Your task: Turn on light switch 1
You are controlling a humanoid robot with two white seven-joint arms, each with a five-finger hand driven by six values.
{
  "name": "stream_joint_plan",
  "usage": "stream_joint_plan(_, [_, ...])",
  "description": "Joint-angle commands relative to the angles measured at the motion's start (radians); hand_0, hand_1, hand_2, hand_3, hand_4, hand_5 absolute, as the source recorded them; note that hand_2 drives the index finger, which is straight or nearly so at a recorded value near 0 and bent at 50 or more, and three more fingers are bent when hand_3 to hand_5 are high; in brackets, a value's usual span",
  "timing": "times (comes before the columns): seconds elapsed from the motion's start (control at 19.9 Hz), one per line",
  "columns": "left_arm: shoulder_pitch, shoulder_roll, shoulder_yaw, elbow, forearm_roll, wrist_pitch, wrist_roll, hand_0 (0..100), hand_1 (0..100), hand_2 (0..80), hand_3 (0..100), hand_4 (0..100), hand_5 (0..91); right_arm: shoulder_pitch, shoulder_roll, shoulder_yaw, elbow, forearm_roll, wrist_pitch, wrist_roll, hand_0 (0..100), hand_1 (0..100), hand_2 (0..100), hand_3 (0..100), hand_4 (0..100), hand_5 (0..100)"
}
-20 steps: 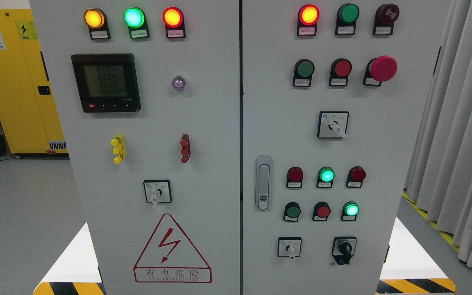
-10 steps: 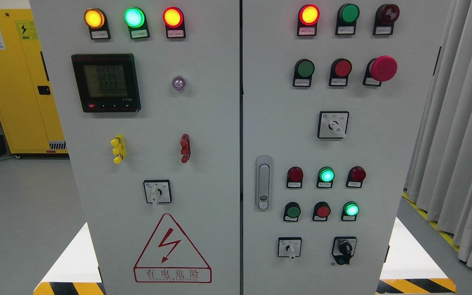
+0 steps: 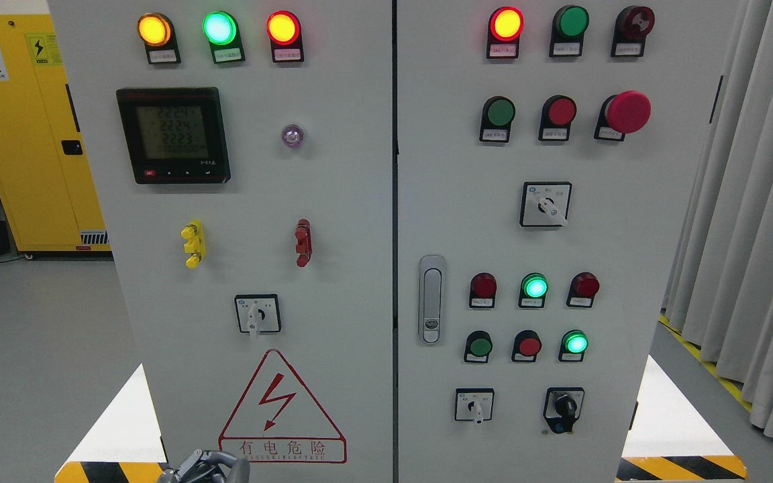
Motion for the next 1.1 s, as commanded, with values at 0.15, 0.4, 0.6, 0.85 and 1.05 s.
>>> stream_joint_plan(0.15, [-0.092, 0.001, 0.015, -0.031, -0.003, 0.071, 0.019, 31, 67, 55.0, 92, 91, 88.6, 0.0, 0.0, 0.0, 0.0, 0.0, -0.001, 0.001, 0, 50, 4, 0, 0, 0])
stream_joint_plan(0.4, [-0.147, 0.001, 0.015, -0.033, -0.015, 0.145, 0.033, 28, 66, 54.7, 92, 91, 88.8, 0.0, 0.0, 0.0, 0.0, 0.0, -0.001, 0.001, 0, 50, 4, 0, 0, 0])
stream_joint_plan(0.6, [-0.167, -0.002, 0.014, -0.033, -0.026, 0.163, 0.047, 26, 66, 54.8, 92, 91, 88.7, 0.0, 0.0, 0.0, 0.0, 0.0, -0.001, -0.001, 0, 50, 4, 0, 0, 0])
stream_joint_plan(0.85, [-0.204, -0.002, 0.014, -0.031, -0.026, 0.208, 0.052, 25, 67, 54.8, 92, 91, 88.7, 0.0, 0.0, 0.0, 0.0, 0.0, -0.001, 0.001, 0, 50, 4, 0, 0, 0])
stream_joint_plan(1.05, [-0.23, -0.009, 0.014, -0.03, -0.026, 0.242, 0.056, 21, 68, 55.0, 93, 91, 88.6, 0.0, 0.0, 0.0, 0.0, 0.0, -0.001, 0.001, 0, 50, 4, 0, 0, 0])
